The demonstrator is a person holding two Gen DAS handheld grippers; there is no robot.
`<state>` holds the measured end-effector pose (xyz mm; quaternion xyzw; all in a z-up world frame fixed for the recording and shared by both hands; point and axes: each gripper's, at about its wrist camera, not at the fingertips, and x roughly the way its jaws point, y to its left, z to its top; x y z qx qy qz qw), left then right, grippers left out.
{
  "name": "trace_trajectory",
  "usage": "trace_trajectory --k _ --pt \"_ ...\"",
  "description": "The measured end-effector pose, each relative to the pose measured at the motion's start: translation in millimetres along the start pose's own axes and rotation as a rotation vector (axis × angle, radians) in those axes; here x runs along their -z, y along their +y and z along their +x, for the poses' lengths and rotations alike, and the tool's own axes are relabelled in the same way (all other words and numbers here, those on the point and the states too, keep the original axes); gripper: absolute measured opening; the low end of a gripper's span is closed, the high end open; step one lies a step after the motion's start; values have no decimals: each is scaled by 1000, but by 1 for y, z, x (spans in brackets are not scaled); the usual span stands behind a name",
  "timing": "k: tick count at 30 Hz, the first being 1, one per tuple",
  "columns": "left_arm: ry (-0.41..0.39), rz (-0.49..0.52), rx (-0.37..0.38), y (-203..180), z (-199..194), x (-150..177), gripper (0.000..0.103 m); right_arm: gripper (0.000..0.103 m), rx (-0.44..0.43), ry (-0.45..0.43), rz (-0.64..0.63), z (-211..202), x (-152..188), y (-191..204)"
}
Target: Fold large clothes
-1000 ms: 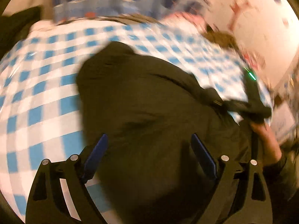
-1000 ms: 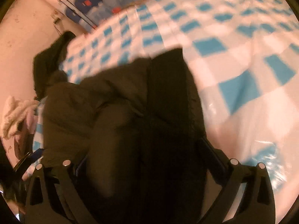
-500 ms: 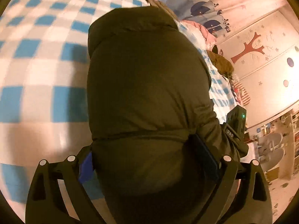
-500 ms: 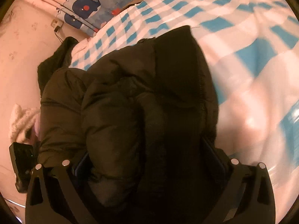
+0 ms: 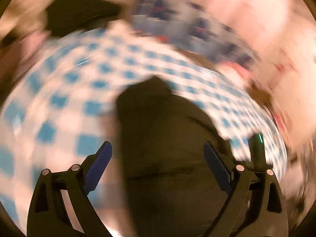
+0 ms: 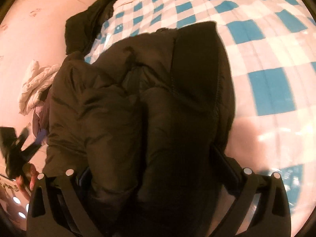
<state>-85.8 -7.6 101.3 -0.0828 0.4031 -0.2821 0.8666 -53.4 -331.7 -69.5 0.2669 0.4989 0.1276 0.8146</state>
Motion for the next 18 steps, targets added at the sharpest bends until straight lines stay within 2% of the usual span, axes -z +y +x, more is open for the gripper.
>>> trace_trajectory --k 3,4,6,7,8,11,14,18 --pt "110 142 120 -55 50 10 89 98 54 -100 -56 -26 -13 18" --pt "151 177 121 -69 70 17 89 98 82 -103 -80 -26 -20 24" --pt "179 246 69 -86 93 27 93 98 174 -76 -140 -12 -33 34" --pt "188 272 56 -90 101 31 94 98 254 -46 -174 4 -37 35" --pt "197 288 42 -93 106 34 94 98 282 0 -201 26 -39 29" --pt "246 342 29 -99 121 41 94 98 235 54 -131 45 -26 -5" --pt "255 375 46 -96 126 47 95 98 218 79 -91 30 -22 -17" --pt "228 382 63 -89 122 52 95 98 226 -39 -179 -11 -34 20"
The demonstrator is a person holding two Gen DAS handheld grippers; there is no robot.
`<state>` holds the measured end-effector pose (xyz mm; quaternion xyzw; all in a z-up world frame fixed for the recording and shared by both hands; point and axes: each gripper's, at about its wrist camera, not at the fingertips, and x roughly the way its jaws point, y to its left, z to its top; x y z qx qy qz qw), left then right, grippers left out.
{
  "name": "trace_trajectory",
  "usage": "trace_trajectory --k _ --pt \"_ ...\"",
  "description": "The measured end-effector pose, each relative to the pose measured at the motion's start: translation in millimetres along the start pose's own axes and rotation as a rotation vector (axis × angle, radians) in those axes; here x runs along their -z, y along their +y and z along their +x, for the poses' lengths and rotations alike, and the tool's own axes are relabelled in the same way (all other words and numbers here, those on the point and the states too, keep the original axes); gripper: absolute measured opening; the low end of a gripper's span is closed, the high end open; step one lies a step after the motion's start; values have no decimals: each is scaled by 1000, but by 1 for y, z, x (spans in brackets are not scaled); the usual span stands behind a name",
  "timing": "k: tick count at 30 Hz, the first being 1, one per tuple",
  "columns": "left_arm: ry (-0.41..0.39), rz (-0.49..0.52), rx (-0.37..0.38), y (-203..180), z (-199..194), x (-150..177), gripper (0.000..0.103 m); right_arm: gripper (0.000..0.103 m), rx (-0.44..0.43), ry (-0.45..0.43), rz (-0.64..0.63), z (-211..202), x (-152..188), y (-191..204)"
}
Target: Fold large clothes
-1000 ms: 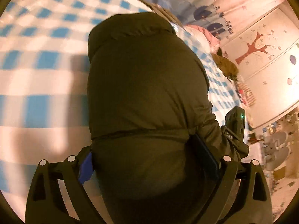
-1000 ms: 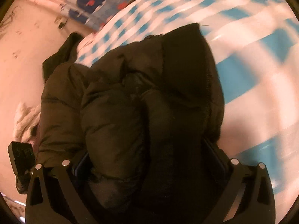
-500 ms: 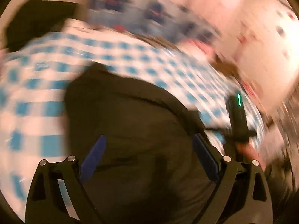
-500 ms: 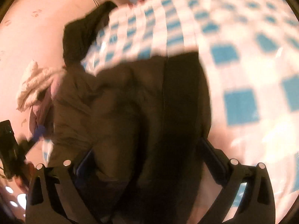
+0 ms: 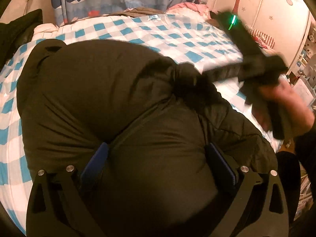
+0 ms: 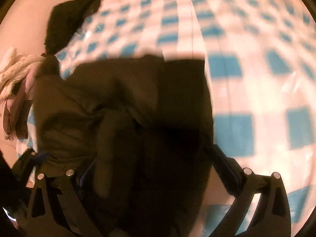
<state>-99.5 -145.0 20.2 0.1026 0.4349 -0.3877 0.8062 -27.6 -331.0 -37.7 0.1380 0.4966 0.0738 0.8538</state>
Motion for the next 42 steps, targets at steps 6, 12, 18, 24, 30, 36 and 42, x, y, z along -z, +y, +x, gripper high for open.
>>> trace_trajectory --k 6,12,18,24,30,36,42 --pt "-30 -3 22 2 -10 3 95 98 98 28 -119 57 -47 37" --pt "-22 -76 147 20 -12 2 95 98 -17 40 34 95 -18 1" --pt "-153 -306 280 95 -53 6 95 96 -57 14 73 55 -4 -5" --pt "-185 -456 140 139 -52 14 95 96 -4 -61 -58 7 45 22" --pt "-152 -384 89 128 -39 11 95 96 15 32 -2 19 55 11" --pt "-162 -469 146 145 -40 15 95 96 -128 -44 44 -49 88 20" --pt "-164 -456 155 139 -45 15 95 96 -48 120 98 -14 123 9"
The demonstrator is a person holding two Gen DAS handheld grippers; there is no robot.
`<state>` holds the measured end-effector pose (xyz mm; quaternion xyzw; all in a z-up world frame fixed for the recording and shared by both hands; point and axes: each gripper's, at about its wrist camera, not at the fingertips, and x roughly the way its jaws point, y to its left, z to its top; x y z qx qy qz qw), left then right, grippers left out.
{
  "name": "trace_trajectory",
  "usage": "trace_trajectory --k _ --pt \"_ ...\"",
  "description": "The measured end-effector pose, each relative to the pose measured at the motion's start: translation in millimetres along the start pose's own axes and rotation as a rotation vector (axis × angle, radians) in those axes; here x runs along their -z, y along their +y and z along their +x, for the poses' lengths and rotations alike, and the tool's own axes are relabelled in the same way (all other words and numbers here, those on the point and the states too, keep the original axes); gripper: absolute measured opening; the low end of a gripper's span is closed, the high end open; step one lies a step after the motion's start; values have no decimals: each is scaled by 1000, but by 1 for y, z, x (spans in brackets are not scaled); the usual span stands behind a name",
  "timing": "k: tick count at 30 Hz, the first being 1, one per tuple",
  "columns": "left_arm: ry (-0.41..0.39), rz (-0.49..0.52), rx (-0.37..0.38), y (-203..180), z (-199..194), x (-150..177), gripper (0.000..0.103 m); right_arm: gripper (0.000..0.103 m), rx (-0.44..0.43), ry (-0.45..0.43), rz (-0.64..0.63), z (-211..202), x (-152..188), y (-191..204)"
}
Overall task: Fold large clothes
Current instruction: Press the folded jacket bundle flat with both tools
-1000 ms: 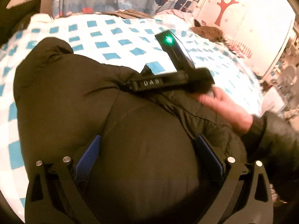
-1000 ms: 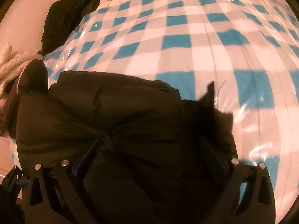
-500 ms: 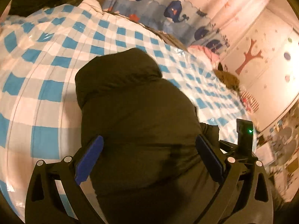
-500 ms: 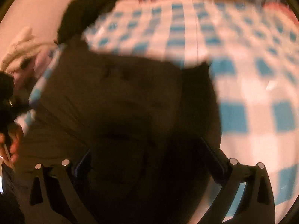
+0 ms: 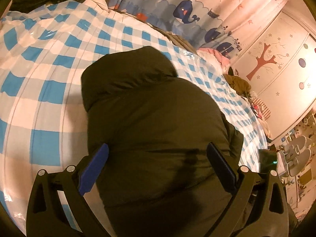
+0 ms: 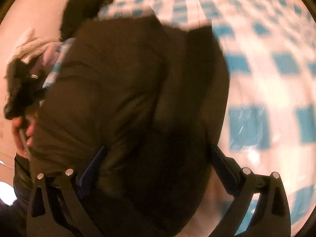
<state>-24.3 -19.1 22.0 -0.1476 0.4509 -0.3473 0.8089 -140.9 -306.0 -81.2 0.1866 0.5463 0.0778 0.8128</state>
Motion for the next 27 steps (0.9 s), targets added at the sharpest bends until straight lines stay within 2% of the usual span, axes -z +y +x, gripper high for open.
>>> trace_trajectory --k 6,9,10,11,13,15,17,18,20,22,23,25,26,27 --pt "6 1 -37 3 -22 4 95 96 -2 -71 -29 -38 11 14" --pt "-11 3 -45 5 -36 5 95 96 17 5 -8 -25 23 6" --pt "-11 -1 -51 7 -39 6 95 96 26 -5 -5 -28 22 6" --pt "-6 -12 -52 10 -41 7 95 96 35 -30 -7 -35 20 7" --pt "3 -21 -33 10 -44 10 95 96 53 -147 -25 -61 6 18" --pt "4 11 -33 4 -46 12 95 96 36 -261 -66 -86 -13 36" --pt "7 53 -45 -5 -45 14 95 96 13 -314 -101 -96 -39 55" --pt "13 60 -44 -7 -43 14 95 96 5 -312 -119 -95 -48 65" --pt "28 80 -50 -13 -37 15 95 96 -3 -285 -174 -80 -81 86" --pt "45 113 -65 -20 -30 16 95 96 31 -251 -198 -58 -105 93" --pt "51 123 -68 -22 -28 17 95 96 53 -229 -191 -39 -120 90" --pt "72 158 -79 -29 -22 20 95 96 97 -192 -141 -10 -126 73" --pt "83 176 -85 -33 -18 21 95 96 96 -169 -112 13 -125 67" --pt "90 194 -95 -36 -15 23 95 96 37 -122 -45 40 -123 44"
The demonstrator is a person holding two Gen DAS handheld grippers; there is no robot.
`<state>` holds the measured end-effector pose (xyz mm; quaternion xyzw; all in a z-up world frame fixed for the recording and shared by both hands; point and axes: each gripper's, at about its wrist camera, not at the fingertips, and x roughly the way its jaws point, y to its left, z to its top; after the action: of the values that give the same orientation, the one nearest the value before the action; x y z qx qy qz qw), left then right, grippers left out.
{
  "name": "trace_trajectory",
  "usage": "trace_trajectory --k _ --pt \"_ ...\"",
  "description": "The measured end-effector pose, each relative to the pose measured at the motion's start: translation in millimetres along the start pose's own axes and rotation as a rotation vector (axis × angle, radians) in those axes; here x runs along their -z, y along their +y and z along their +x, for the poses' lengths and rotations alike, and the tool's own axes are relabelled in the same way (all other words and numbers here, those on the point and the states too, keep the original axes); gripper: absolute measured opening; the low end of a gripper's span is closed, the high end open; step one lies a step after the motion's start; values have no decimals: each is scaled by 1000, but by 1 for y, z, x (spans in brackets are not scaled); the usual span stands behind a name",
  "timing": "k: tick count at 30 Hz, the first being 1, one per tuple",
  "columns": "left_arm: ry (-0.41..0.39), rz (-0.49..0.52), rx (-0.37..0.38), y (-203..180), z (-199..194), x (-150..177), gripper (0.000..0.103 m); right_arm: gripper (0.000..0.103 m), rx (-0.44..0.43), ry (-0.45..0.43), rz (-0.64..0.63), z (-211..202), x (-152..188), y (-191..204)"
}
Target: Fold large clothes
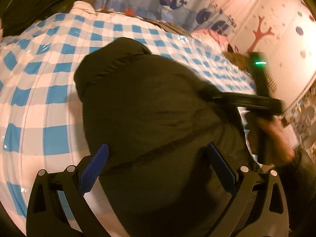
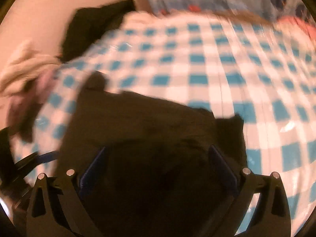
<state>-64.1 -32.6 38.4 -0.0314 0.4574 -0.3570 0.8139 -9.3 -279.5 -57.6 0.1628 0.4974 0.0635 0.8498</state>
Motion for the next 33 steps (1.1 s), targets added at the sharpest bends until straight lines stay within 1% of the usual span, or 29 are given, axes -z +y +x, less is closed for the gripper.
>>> trace_trajectory --k 1,2,3,5,6,7,10,11,12,13,14,15,16,17,19,21,23,24,25,26,27,28,29,31,32,33 --pt "3 15 -11 -4 3 0 95 97 -74 17 76 18 7 -19" --pt "1 28 -13 -6 5 0 95 97 -107 10 113 24 14 -26" --pt "0 39 -13 -9 5 0 95 97 -114 7 127 25 17 -32" --pt "12 51 -22 -13 8 -1 95 97 -97 33 104 19 18 -31" --pt "15 46 -23 -13 9 -2 95 96 -85 46 99 8 17 -30" --pt "19 39 -24 -12 8 -1 95 96 -76 36 99 -3 19 -29" --pt "13 22 -17 -9 3 -2 95 96 -112 -67 45 -56 35 -20" --pt "6 11 -5 -7 0 -2 95 96 -116 -84 24 -67 41 -18" --pt "3 4 -1 -6 -1 -2 95 96 -110 -103 -20 -84 55 -13" --pt "-2 -5 0 -4 -4 -2 95 96 -94 -108 -55 -92 65 -10" --pt "-6 -10 -1 -3 -5 -2 95 96 -60 -102 -89 -95 77 -6" --pt "-9 -17 -3 -3 -6 -2 95 96 11 -45 -130 -85 93 -3" --pt "-10 -22 -2 -2 -6 -2 95 96 47 19 -148 -70 104 -4" --pt "-9 -32 4 -1 -5 -3 95 96 35 54 -140 -60 110 -6" --pt "-8 -48 6 1 -4 -3 95 96 -4 76 -58 -55 115 -19" --pt "-10 -71 0 6 -7 -1 95 96 -42 51 -16 -68 113 -21" --pt "-21 -87 -18 13 -14 1 95 96 -78 19 0 -86 120 -20" --pt "-29 -96 -22 16 -17 0 95 96 -76 -1 9 -94 125 -22" --pt "-39 -113 -22 21 -21 0 95 96 -62 0 20 -96 132 -24" --pt "-49 -139 -20 28 -26 0 95 96 -53 30 25 -92 138 -26" --pt "-53 -162 -23 34 -28 0 95 96 -67 96 34 -80 144 -30" --pt "-54 -185 -33 40 -29 1 95 96 -78 115 45 -78 146 -33" --pt "-49 -218 -53 47 -30 1 95 96 -67 94 51 -84 144 -34" --pt "-38 -257 -67 56 -29 3 95 96 -37 19 42 -100 136 -30" --pt "-26 -275 -78 61 -27 5 95 96 -26 -32 32 -112 128 -25" --pt "-15 -285 -92 65 -26 6 95 96 -22 -60 24 -118 122 -21"
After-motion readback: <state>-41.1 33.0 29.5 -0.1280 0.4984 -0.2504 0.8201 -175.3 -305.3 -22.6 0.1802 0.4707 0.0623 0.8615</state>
